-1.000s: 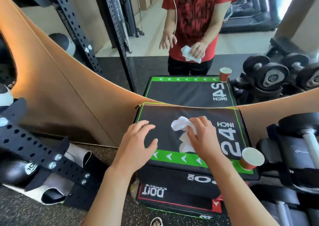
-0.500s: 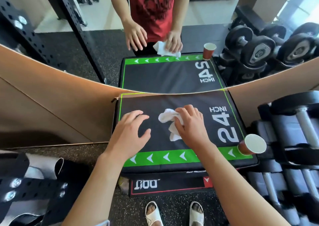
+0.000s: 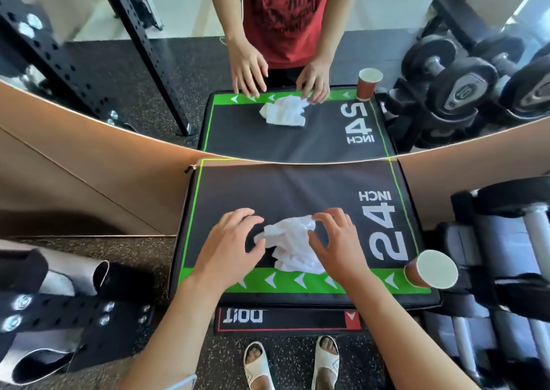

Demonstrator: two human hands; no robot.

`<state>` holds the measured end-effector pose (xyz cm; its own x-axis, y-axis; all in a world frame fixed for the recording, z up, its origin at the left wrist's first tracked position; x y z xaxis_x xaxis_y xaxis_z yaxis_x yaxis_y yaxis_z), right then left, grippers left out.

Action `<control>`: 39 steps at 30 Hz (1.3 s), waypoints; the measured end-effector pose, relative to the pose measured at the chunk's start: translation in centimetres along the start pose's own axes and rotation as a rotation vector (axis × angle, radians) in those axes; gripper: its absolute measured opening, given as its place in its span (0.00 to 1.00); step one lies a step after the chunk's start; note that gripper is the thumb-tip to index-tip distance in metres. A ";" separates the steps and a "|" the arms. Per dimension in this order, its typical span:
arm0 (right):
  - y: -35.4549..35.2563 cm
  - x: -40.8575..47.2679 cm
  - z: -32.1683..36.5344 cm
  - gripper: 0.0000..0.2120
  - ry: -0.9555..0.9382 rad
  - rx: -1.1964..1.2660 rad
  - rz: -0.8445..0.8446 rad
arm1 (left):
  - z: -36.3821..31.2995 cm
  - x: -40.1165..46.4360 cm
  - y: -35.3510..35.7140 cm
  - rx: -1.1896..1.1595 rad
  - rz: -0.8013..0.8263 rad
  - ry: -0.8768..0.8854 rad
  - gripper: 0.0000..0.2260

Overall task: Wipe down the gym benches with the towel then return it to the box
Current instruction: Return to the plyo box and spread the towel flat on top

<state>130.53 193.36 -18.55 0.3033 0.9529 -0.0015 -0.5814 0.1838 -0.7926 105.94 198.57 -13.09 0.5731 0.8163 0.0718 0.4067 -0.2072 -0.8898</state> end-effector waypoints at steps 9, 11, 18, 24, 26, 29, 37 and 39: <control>0.7 -0.4 -2.0 0.15 0.074 -0.025 0.257 | -2.5 3.2 5.1 0.047 0.111 0.018 0.17; 1.4 -1.0 -2.3 0.17 0.116 -0.026 0.321 | -2.3 3.6 6.1 0.100 0.163 -0.018 0.16; 1.7 -1.3 -2.7 0.08 0.145 0.016 0.292 | -0.7 3.0 7.0 0.149 0.196 -0.175 0.13; -0.4 -0.4 -3.2 0.08 0.146 0.014 0.215 | 0.6 1.8 3.9 0.119 -0.031 -0.255 0.09; -1.3 -0.2 -3.3 0.08 0.127 0.023 0.176 | 1.6 1.0 2.7 0.112 -0.087 -0.271 0.09; -2.4 0.1 -3.3 0.07 0.108 0.042 0.111 | 3.2 -0.3 1.3 0.109 -0.143 -0.323 0.09; 0.0 -1.4 -2.2 0.11 0.083 0.013 0.201 | 5.2 -4.7 2.5 0.022 -0.066 -0.462 0.07; 1.0 -1.9 -2.4 0.18 0.135 -0.051 0.257 | 5.5 -5.4 2.8 0.006 -0.067 -0.462 0.07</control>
<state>131.22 191.19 -20.84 0.2506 0.9251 -0.2851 -0.6146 -0.0755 -0.7853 100.07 196.55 -18.42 0.1684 0.9827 -0.0772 0.4272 -0.1434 -0.8927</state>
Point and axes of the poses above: each hand's wrist, its own x-axis towards the middle knuckle, its own y-axis out of the palm, z = x × y, the point moved 2 cm from there along x, towards the middle knuckle, and after that the axes turned 10 degrees about y, right-handed, at the moved point
